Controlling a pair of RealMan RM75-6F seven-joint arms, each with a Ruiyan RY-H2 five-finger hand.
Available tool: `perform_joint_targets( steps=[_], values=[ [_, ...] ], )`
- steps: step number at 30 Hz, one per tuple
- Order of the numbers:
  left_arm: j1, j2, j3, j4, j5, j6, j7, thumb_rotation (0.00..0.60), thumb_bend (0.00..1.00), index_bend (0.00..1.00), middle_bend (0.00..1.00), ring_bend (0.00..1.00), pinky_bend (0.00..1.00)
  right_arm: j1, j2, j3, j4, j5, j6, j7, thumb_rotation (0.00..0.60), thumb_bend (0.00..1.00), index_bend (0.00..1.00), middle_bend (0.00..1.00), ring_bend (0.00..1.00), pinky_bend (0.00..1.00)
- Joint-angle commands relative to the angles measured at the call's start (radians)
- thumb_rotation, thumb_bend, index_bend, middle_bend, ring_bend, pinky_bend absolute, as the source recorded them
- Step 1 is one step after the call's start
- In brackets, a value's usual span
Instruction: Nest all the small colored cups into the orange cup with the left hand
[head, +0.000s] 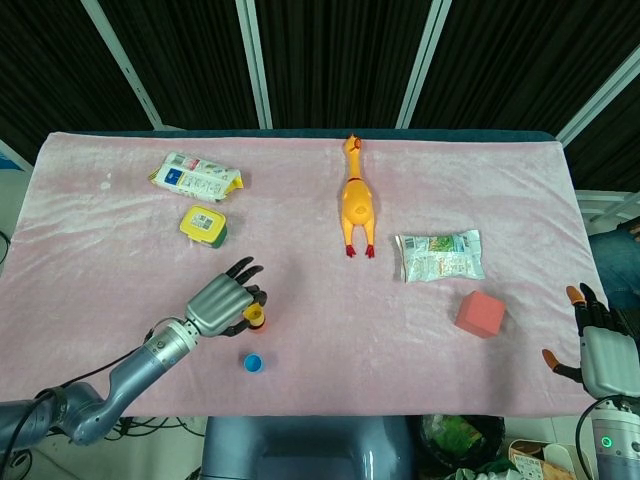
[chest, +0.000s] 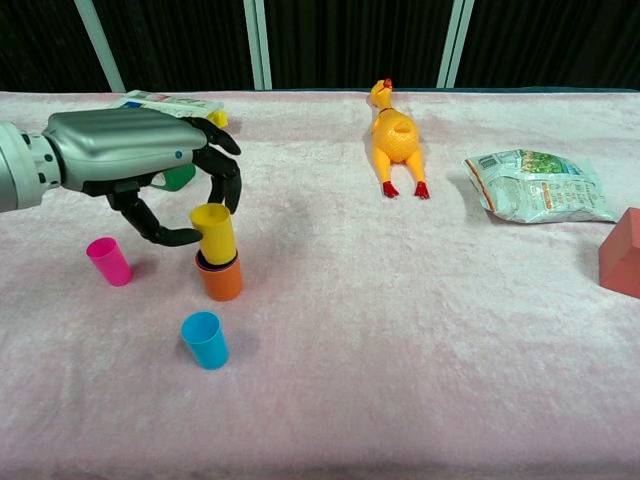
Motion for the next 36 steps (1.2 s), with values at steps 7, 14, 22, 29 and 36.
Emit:
perform_joint_targets(
  steps=[7, 14, 22, 29, 36],
  values=[
    [-0.007, -0.007, 0.004, 0.01, -0.027, -0.026, 0.033, 0.6, 0.37, 0.41, 0.47, 0.08, 0.0, 0.0, 0.0, 0.0, 0.0, 0.001, 0.0, 0.0, 0.6, 0.13, 0.0, 0.02, 0.11, 0.16],
    [-0.003, -0.008, 0.009, -0.01, -0.062, -0.025, 0.091, 0.6, 0.26, 0.22, 0.26, 0.03, 0.0, 0.0, 0.002, 0.0, -0.003, 0.005, -0.003, -0.002, 0.6, 0.13, 0.0, 0.02, 0.11, 0.16],
    [0.019, 0.032, 0.023, -0.075, -0.019, 0.011, 0.07, 0.6, 0.26, 0.19, 0.2, 0.02, 0.0, 0.0, 0.003, 0.001, -0.004, 0.01, -0.004, -0.001, 0.6, 0.13, 0.0, 0.02, 0.11, 0.17],
    [0.051, 0.055, 0.064, -0.108, 0.091, 0.062, 0.021, 0.6, 0.26, 0.21, 0.25, 0.02, 0.0, 0.0, 0.003, 0.001, -0.007, 0.011, -0.004, -0.005, 0.6, 0.13, 0.0, 0.02, 0.11, 0.16],
    [0.073, 0.062, 0.138, -0.102, 0.223, 0.079, -0.057, 0.6, 0.26, 0.21, 0.27, 0.02, 0.0, -0.001, 0.003, 0.0, -0.009, 0.011, -0.003, -0.008, 0.6, 0.13, 0.0, 0.02, 0.11, 0.16]
  ],
)
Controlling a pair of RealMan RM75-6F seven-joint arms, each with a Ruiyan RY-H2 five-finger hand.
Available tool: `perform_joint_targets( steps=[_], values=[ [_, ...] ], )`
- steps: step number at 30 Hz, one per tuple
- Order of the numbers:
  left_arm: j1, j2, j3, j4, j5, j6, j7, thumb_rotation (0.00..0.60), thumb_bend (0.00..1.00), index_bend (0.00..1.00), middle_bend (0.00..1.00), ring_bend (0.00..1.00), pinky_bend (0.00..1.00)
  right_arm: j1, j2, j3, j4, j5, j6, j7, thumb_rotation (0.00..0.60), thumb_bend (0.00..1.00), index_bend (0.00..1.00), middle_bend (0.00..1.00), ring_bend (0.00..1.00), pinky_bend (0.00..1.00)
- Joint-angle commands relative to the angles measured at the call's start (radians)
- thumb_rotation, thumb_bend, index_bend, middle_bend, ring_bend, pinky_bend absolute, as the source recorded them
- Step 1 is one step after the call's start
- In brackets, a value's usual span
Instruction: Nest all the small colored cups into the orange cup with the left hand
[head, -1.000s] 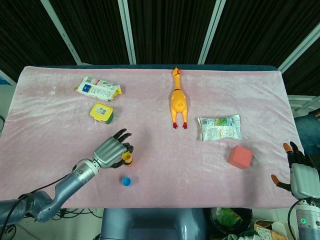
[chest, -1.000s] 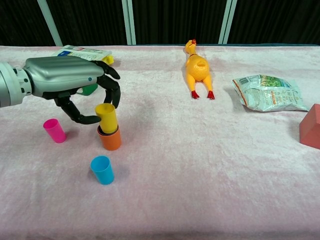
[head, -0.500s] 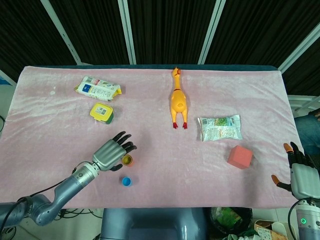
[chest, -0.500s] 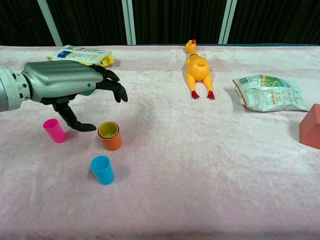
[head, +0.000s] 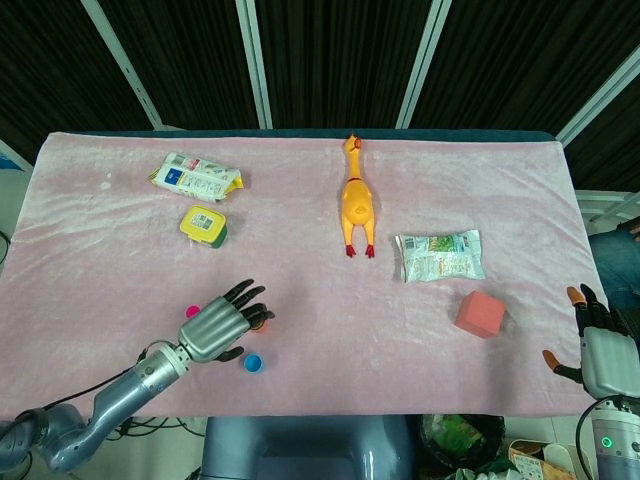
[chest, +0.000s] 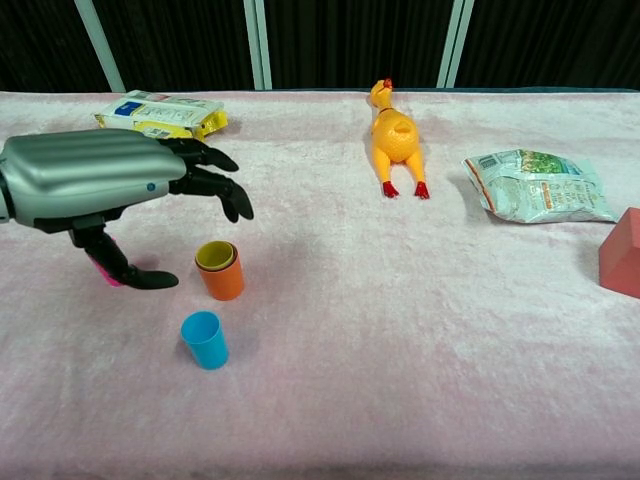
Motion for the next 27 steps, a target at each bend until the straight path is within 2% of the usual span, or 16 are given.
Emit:
perform_joint_targets(
  steps=[1, 6, 10, 20, 27],
  values=[
    [0.014, 0.003, 0.047, 0.012, 0.078, 0.009, -0.058, 0.6, 0.26, 0.21, 0.27, 0.02, 0.0, 0.0, 0.0, -0.001, -0.001, 0.001, -0.001, -0.001, 0.6, 0.13, 0.0, 0.02, 0.11, 0.16],
    [0.019, 0.002, 0.085, 0.013, 0.126, -0.01, -0.085, 0.6, 0.26, 0.21, 0.27, 0.02, 0.0, 0.001, 0.0, -0.001, -0.002, 0.003, -0.003, -0.003, 0.6, 0.13, 0.0, 0.02, 0.11, 0.16],
    [0.023, 0.002, 0.088, 0.011, 0.122, -0.02, -0.07, 0.6, 0.24, 0.21, 0.27, 0.02, 0.0, 0.001, -0.001, -0.001, -0.001, 0.002, -0.002, -0.005, 0.6, 0.13, 0.0, 0.02, 0.11, 0.16],
    [0.027, -0.056, 0.071, 0.064, 0.082, -0.07, -0.016, 0.6, 0.24, 0.22, 0.29, 0.02, 0.0, 0.001, 0.001, 0.001, -0.004, 0.007, -0.003, -0.002, 0.6, 0.13, 0.0, 0.02, 0.11, 0.16],
    [0.026, -0.088, 0.051, 0.095, 0.072, -0.075, -0.03, 0.6, 0.25, 0.26, 0.33, 0.02, 0.0, 0.001, 0.003, 0.001, -0.004, 0.009, -0.005, -0.001, 0.6, 0.13, 0.0, 0.02, 0.11, 0.16]
  ],
)
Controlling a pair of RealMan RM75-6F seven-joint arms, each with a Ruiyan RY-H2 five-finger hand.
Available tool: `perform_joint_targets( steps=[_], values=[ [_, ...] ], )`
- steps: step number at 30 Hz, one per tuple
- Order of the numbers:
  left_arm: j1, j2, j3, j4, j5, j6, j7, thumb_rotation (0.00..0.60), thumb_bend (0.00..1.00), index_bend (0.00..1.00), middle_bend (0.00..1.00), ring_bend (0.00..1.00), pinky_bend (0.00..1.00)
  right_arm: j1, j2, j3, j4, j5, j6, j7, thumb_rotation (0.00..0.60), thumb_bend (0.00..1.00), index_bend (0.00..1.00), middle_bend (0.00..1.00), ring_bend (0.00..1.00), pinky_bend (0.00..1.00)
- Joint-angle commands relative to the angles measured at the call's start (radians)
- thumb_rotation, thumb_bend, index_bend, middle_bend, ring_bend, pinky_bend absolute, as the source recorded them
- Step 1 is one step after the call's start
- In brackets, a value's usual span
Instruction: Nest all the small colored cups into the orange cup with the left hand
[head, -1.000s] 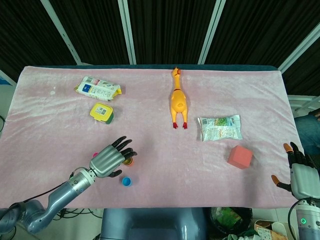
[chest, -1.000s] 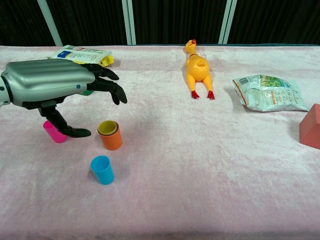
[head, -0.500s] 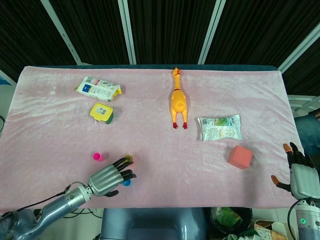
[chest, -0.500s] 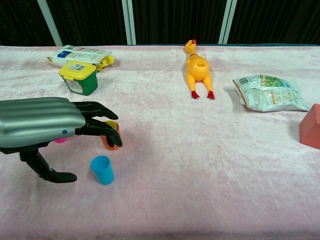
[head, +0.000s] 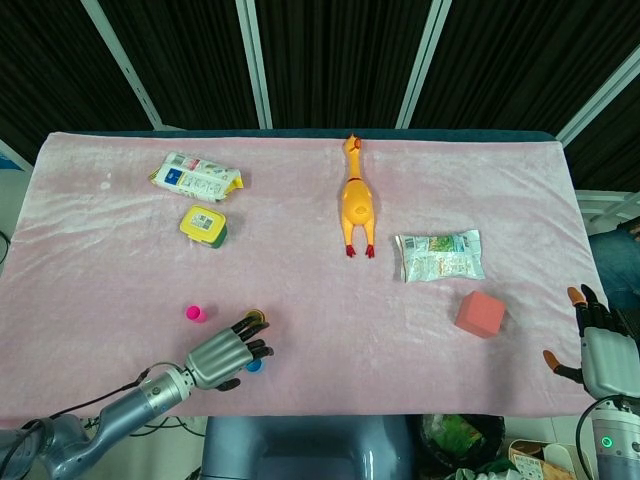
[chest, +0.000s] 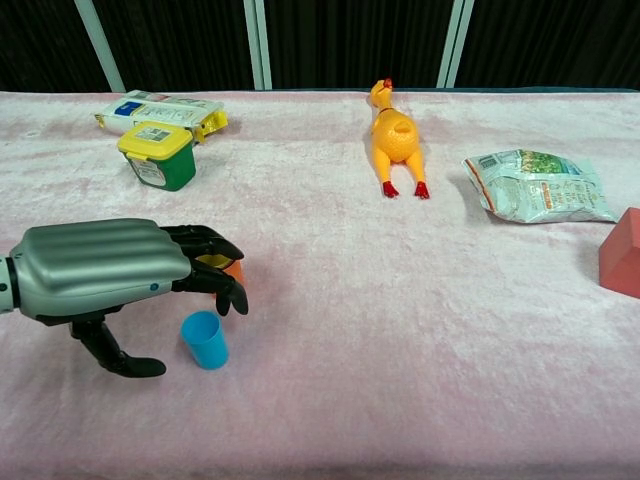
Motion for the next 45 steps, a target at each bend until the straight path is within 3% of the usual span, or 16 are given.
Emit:
perform_joint_targets(
  steps=[1, 31, 41, 45],
  values=[
    [0.0, -0.008, -0.007, 0.009, 0.003, 0.006, -0.009, 0.6, 0.25, 0.28, 0.35, 0.02, 0.0, 0.0, 0.0, -0.001, -0.001, 0.0, -0.001, 0.0, 0.6, 0.13, 0.0, 0.02, 0.11, 0.16],
    [0.0, -0.075, -0.026, 0.094, 0.038, 0.033, -0.032, 0.6, 0.4, 0.49, 0.52, 0.11, 0.0, 0.002, 0.006, -0.002, -0.007, 0.01, -0.01, -0.004, 0.6, 0.14, 0.0, 0.02, 0.11, 0.16],
    [0.006, -0.027, -0.041, 0.039, 0.082, 0.105, -0.058, 0.6, 0.4, 0.49, 0.52, 0.11, 0.0, 0.002, 0.005, -0.002, -0.007, 0.011, -0.008, -0.007, 0.6, 0.14, 0.0, 0.02, 0.11, 0.16],
    [0.003, -0.002, -0.072, 0.021, 0.09, 0.143, -0.072, 0.6, 0.4, 0.49, 0.52, 0.11, 0.0, 0.003, 0.004, -0.003, -0.008, 0.011, -0.008, -0.014, 0.6, 0.14, 0.0, 0.02, 0.11, 0.16]
  ],
)
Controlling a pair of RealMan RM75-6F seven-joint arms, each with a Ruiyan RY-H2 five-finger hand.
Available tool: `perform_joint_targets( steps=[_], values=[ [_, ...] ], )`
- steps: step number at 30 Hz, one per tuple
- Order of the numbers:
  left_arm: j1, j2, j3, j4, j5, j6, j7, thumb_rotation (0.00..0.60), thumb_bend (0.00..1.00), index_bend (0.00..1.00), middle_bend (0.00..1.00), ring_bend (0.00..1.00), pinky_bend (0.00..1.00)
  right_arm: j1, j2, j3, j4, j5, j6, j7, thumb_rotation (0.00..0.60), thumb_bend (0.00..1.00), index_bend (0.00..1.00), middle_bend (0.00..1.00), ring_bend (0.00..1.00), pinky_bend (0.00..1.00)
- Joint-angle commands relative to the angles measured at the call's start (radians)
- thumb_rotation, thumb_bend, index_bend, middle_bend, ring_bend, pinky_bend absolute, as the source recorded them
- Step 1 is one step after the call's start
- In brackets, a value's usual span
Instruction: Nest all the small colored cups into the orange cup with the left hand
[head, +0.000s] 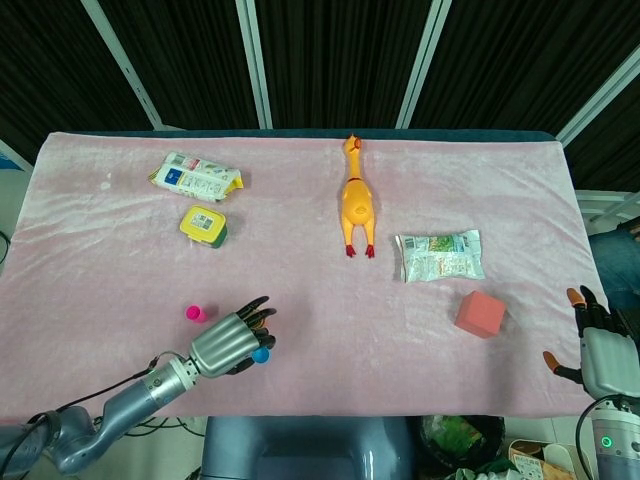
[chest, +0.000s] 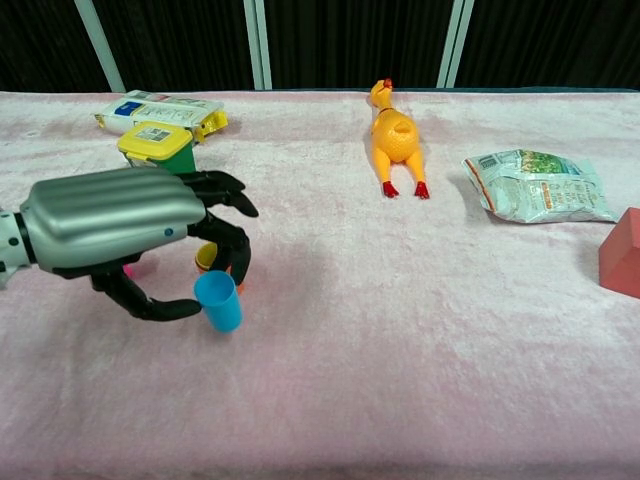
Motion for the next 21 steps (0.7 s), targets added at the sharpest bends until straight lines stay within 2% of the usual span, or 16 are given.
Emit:
perform_joint_targets(
  steps=[1, 11, 21],
  values=[
    [-0.003, 0.011, -0.026, -0.008, 0.006, 0.025, -0.012, 0.6, 0.4, 0.49, 0.52, 0.11, 0.0, 0.0, -0.001, 0.0, 0.0, 0.0, 0.001, -0.003, 0.6, 0.14, 0.0, 0.02, 0.11, 0.16],
    [-0.037, 0.015, -0.09, 0.037, -0.084, -0.025, -0.108, 0.6, 0.39, 0.48, 0.51, 0.11, 0.0, 0.001, -0.001, 0.0, -0.001, 0.005, -0.001, -0.006, 0.6, 0.14, 0.0, 0.02, 0.11, 0.16],
    [-0.032, 0.013, -0.093, 0.092, -0.109, -0.027, -0.182, 0.6, 0.39, 0.48, 0.51, 0.11, 0.0, 0.001, -0.002, 0.002, 0.0, 0.01, -0.001, -0.008, 0.6, 0.14, 0.0, 0.02, 0.11, 0.16]
  ],
)
